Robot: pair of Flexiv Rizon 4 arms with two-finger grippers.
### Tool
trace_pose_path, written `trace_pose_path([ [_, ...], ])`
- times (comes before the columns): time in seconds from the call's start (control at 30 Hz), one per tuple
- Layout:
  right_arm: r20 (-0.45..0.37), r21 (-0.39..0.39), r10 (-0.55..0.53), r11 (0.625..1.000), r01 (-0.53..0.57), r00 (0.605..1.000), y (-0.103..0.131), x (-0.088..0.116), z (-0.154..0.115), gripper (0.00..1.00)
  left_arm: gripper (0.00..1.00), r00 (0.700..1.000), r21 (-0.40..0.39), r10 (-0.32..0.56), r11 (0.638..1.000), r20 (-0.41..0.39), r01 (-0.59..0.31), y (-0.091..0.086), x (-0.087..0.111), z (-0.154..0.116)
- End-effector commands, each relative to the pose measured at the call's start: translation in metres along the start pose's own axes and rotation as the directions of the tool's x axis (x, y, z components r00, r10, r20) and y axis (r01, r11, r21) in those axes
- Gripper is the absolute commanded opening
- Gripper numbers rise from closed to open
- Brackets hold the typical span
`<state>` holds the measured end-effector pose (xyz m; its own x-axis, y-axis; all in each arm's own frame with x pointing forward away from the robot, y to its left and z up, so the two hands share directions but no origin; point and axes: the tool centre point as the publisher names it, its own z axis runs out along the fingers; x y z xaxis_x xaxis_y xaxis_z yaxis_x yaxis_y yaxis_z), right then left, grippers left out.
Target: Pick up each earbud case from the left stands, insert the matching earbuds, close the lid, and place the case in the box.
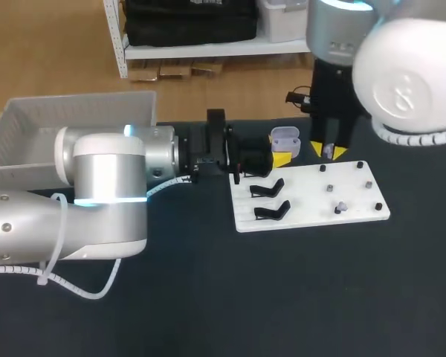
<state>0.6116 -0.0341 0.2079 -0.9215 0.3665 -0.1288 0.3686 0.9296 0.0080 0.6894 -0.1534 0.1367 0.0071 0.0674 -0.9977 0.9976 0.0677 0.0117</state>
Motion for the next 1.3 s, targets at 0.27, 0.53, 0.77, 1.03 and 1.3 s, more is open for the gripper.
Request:
trace_pose_path([
  [0.27,-0.027,-0.019,0.043,0.999,-0.044,0.999,0.018,-0.006,-0.008,0.00,0.00,1.000,-0.008,0.005,1.000,0.008,-0.005,-0.001,0.002,0.000],
  [0.53,0.029,-0.009,0.090,0.996,-0.090,0.995,0.040,-0.022,-0.008,0.00,0.00,1.000,-0.008,0.005,1.000,0.008,-0.005,-0.001,0.002,0.000],
  [0.77,0.045,-0.015,0.074,0.997,-0.074,0.996,0.057,-0.028,-0.003,0.00,0.00,1.000,-0.008,0.005,1.000,0.008,-0.005,-0.001,0.002,0.000],
  [1.03,0.042,-0.012,0.063,0.998,-0.063,0.997,0.064,-0.033,0.006,0.00,0.00,1.000,-0.008,0.005,1.000,0.008,-0.005,-0.001,0.002,0.000],
  [1.3,0.038,-0.006,0.063,0.998,-0.063,0.997,0.067,-0.037,0.017,0.00,0.00,1.000,-0.008,0.005,1.000,0.008,-0.005,-0.001,0.002,0.000],
])
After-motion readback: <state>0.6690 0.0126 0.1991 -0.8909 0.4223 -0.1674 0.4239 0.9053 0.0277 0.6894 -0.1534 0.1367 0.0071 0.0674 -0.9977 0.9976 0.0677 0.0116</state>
